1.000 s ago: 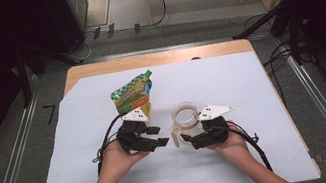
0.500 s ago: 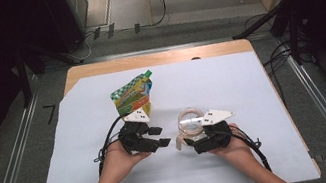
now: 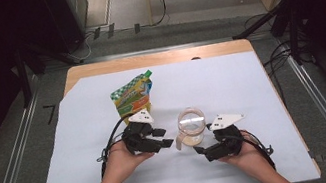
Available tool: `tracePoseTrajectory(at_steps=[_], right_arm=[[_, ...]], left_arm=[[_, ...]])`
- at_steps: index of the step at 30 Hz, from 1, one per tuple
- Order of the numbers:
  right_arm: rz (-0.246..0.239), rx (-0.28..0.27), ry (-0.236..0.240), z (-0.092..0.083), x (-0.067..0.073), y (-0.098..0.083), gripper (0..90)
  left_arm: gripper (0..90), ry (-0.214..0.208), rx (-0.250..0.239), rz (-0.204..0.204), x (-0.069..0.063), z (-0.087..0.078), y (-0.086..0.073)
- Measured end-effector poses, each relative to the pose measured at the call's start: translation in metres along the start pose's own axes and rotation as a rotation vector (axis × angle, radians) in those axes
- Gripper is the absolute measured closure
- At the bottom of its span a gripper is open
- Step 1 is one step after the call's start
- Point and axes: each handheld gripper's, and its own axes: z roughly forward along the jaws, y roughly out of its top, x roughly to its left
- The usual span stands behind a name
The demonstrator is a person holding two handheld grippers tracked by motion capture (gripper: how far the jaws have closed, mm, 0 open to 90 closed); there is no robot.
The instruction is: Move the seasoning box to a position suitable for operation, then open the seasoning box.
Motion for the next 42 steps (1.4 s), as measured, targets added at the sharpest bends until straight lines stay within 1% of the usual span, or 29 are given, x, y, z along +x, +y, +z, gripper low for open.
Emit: tracePoseTrajectory(at_steps=[1, 2, 3, 4, 6, 8, 9, 11, 12, 13, 15, 16, 18, 19, 20, 22, 24, 26, 27, 28, 29, 31, 32, 33, 35, 36, 38, 41, 42], right_arm=[[0.015, 0.001, 0.009, -0.006, 0.001, -0.002, 12.4], [0.015, 0.001, 0.009, -0.006, 0.001, -0.002, 12.4], [0.028, 0.001, 0.011, -0.008, 0.001, -0.003, 12.9], [0.035, -0.010, 0.011, -0.015, 0.002, -0.003, 13.5], [0.039, -0.018, 0.004, -0.020, 0.002, -0.005, 13.9], [0.040, -0.020, -0.007, -0.024, 0.002, -0.006, 14.9], [0.044, -0.021, -0.008, -0.026, 0.002, -0.007, 15.9], [0.049, -0.024, -0.009, -0.030, 0.001, -0.008, 19.5], [0.048, -0.030, -0.007, -0.031, 0.001, -0.008, 20.9], [0.048, -0.030, -0.007, -0.031, 0.001, -0.008, 20.9], [0.045, -0.036, -0.004, -0.033, 0.000, -0.009, 25.8], [0.038, -0.043, 0.005, -0.035, 0.000, -0.009, 31.2], [0.032, -0.042, 0.004, -0.035, 0.000, -0.009, 32.0], [0.014, -0.036, -0.008, -0.035, 0.000, -0.009, 34.1], [0.014, -0.036, -0.008, -0.035, 0.000, -0.009, 34.1], [0.021, -0.031, -0.010, -0.035, -0.002, -0.010, 37.7], [0.028, -0.038, -0.006, -0.035, -0.003, -0.009, 41.0], [0.039, -0.042, 0.001, -0.036, -0.004, -0.009, 43.9], [0.043, -0.043, 0.010, -0.036, -0.005, -0.009, 47.0], [0.043, -0.043, 0.010, -0.036, -0.005, -0.009, 47.0], [0.040, -0.034, 0.021, -0.037, -0.006, -0.009, 52.5], [0.044, -0.036, 0.028, -0.039, -0.006, -0.009, 57.0], [0.044, -0.036, 0.028, -0.039, -0.006, -0.009, 57.0], [0.059, -0.040, 0.026, -0.040, -0.007, -0.009, 61.5], [0.073, -0.046, 0.031, -0.041, -0.008, -0.009, 65.4], [0.085, -0.043, 0.025, -0.042, -0.008, -0.009, 68.6], [0.088, -0.044, 0.026, -0.042, -0.009, -0.009, 70.2], [0.066, -0.051, 0.021, -0.046, -0.007, -0.008, 80.2], [0.066, -0.051, 0.021, -0.046, -0.007, -0.008, 80.2]], left_arm=[[55.5, -0.004, -0.007, -0.002, 0.000, 0.001, 0.000], [57.1, -0.004, -0.007, -0.002, 0.000, 0.001, 0.000], [57.1, -0.007, -0.010, -0.006, 0.000, 0.002, 0.000], [62.5, -0.010, -0.007, -0.001, 0.000, 0.003, 0.000], [66.3, -0.020, 0.002, 0.000, 0.000, 0.005, 0.001], [68.7, -0.020, 0.015, 0.003, 0.000, 0.007, 0.001], [70.8, -0.020, 0.015, 0.003, 0.000, 0.007, 0.001], [74.5, -0.035, 0.011, -0.004, 0.001, 0.011, 0.003], [76.8, -0.035, 0.011, -0.004, 0.001, 0.011, 0.003], [76.8, -0.042, 0.014, -0.006, 0.001, 0.012, 0.003], [79.1, -0.053, 0.019, -0.009, 0.002, 0.015, 0.005], [81.1, -0.059, 0.031, -0.036, 0.002, 0.018, 0.006], [81.6, -0.064, 0.030, -0.034, 0.003, 0.018, 0.007], [84.0, -0.063, 0.022, -0.029, 0.002, 0.019, 0.007], [84.4, -0.063, 0.022, -0.029, 0.002, 0.019, 0.007], [85.4, -0.063, 0.016, -0.017, 0.001, 0.018, 0.007], [86.3, -0.060, 0.020, -0.011, 0.001, 0.019, 0.008], [86.8, -0.057, 0.014, -0.014, 0.000, 0.020, 0.008], [87.6, -0.057, 0.014, -0.014, 0.000, 0.020, 0.008], [87.6, -0.055, 0.016, -0.013, 0.000, 0.021, 0.008], [87.7, -0.057, 0.018, -0.021, 0.000, 0.020, 0.009], [87.9, -0.068, 0.007, -0.030, 0.000, 0.019, 0.009], [88.1, -0.068, 0.007, -0.030, 0.000, 0.019, 0.009], [88.3, -0.072, 0.001, -0.026, -0.002, 0.019, 0.009], [88.4, -0.075, 0.004, -0.020, -0.004, 0.020, 0.009], [88.4, -0.074, 0.010, -0.013, -0.005, 0.021, 0.010], [88.4, -0.068, 0.012, -0.011, -0.007, 0.022, 0.010], [88.3, -0.077, 0.008, -0.013, -0.007, 0.023, 0.011], [88.4, -0.077, 0.008, -0.013, -0.007, 0.023, 0.011]])
